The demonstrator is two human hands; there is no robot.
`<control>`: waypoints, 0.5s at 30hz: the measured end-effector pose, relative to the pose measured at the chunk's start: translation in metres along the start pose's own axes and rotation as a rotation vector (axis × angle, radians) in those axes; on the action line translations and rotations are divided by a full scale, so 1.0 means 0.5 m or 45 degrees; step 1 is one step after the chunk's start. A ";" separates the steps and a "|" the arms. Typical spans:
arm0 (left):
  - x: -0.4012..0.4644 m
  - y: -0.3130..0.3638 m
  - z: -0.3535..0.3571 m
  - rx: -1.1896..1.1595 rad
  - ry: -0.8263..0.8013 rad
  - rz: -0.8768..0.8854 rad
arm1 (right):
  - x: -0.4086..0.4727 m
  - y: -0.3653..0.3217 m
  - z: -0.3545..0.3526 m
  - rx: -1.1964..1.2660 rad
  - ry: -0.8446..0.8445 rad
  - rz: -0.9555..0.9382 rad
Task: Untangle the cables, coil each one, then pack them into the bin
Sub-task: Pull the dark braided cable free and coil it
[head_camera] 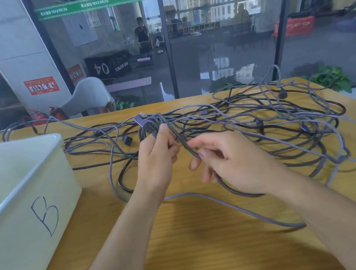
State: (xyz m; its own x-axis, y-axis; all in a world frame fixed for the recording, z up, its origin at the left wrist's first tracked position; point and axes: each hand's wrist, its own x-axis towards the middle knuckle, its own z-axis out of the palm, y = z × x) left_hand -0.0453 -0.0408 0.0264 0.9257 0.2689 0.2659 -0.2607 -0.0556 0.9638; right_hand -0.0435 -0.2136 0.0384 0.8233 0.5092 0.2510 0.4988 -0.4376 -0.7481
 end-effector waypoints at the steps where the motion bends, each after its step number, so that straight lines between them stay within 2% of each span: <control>1: -0.003 0.004 0.001 -0.005 -0.006 -0.008 | 0.000 -0.002 -0.002 0.044 -0.023 -0.002; 8: -0.011 0.009 0.002 0.109 -0.114 0.056 | -0.001 -0.010 0.004 0.286 -0.219 0.110; 12: -0.006 0.010 0.001 0.079 -0.019 0.007 | -0.008 -0.020 0.019 0.465 -0.397 0.283; 15: -0.005 0.008 -0.001 -0.057 0.058 0.003 | -0.012 -0.026 0.008 0.524 -0.546 0.412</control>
State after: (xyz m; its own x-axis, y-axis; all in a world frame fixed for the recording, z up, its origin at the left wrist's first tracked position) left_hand -0.0488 -0.0409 0.0294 0.9119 0.3124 0.2663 -0.2760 -0.0135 0.9611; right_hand -0.0562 -0.2081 0.0441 0.6909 0.6861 -0.2279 0.0312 -0.3432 -0.9388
